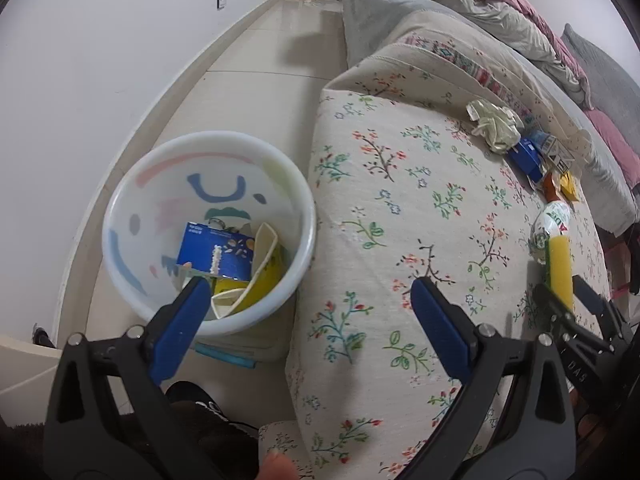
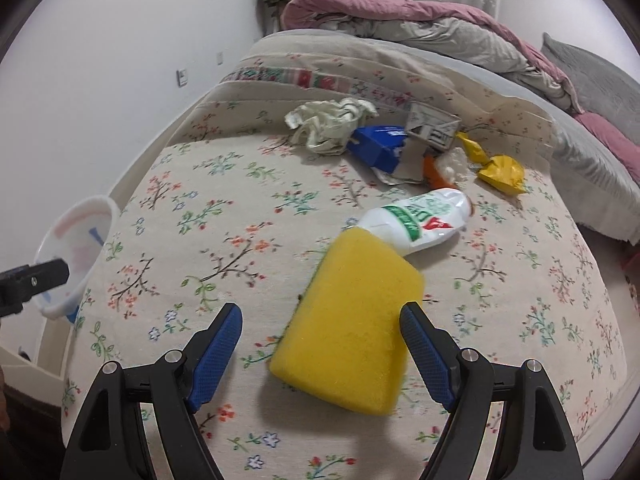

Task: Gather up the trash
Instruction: 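Grasp the yellow sponge with the right gripper and lift it, then grasp the white AD bottle with the left gripper while the right holds the sponge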

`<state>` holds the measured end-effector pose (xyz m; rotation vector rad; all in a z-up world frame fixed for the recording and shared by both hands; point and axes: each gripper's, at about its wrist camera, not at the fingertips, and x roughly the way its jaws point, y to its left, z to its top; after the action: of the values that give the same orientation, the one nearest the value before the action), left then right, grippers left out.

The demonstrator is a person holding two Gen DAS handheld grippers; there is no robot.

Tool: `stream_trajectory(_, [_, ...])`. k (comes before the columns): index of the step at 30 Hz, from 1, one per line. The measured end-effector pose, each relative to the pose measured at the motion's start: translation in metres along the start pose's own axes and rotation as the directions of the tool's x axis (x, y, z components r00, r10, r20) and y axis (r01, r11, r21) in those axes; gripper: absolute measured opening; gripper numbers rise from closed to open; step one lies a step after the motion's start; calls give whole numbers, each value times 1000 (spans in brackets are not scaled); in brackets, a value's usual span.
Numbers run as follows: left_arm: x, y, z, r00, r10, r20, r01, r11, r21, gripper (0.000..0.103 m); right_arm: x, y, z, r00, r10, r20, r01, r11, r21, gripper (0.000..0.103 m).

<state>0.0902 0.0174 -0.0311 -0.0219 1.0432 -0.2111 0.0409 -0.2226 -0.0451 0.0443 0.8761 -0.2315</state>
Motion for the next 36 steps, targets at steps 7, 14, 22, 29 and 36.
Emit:
stream_trajectory(7, [4, -8, 0, 1000, 4, -11, -4, 1000, 16, 100, 6, -18, -1, 999, 29, -30, -27, 998, 62, 82])
stream_trajectory(14, [7, -15, -1, 1000, 7, -17, -6, 999, 33, 100, 8, -11, -2, 997, 69, -39, -68, 997, 32, 60])
stream_trajectory(22, [9, -31, 4, 1000, -12, -20, 14, 998, 67, 100, -18, -23, 6, 992, 119, 32, -120, 991, 55, 52])
stream_trajectory(29, [11, -68, 17, 998, -59, -14, 60, 989, 131, 100, -43, -72, 16, 993, 50, 109, -68, 984, 167, 52])
stream_trajectory(36, [22, -139, 20, 992, -121, -46, 129, 950, 283, 100, -37, -137, 11, 996, -26, 80, -2, 944, 329, 52])
